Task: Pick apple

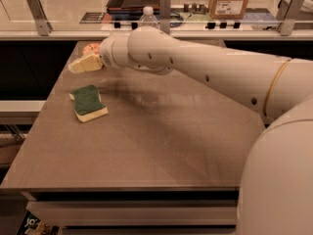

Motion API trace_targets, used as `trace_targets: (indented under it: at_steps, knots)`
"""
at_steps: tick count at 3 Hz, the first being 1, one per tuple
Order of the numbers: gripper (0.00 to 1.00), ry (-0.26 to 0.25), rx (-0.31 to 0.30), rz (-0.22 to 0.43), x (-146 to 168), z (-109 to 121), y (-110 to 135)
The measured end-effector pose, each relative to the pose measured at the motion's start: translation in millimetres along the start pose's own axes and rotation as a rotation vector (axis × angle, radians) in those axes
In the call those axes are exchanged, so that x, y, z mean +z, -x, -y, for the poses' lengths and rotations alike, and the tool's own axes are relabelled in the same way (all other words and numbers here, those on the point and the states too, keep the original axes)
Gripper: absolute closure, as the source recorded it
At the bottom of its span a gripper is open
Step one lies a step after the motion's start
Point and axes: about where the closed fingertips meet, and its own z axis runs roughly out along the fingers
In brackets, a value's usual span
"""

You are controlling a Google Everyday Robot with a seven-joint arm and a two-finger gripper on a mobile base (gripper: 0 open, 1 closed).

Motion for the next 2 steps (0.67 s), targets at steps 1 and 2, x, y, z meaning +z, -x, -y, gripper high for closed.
trace_targets:
  at_steps: [1, 2]
  knots:
    - [0.0, -0.018, -0.002, -0.014, 10, 15, -4]
    - [0.0, -0.031, -0.002, -0.026, 22, 31, -10]
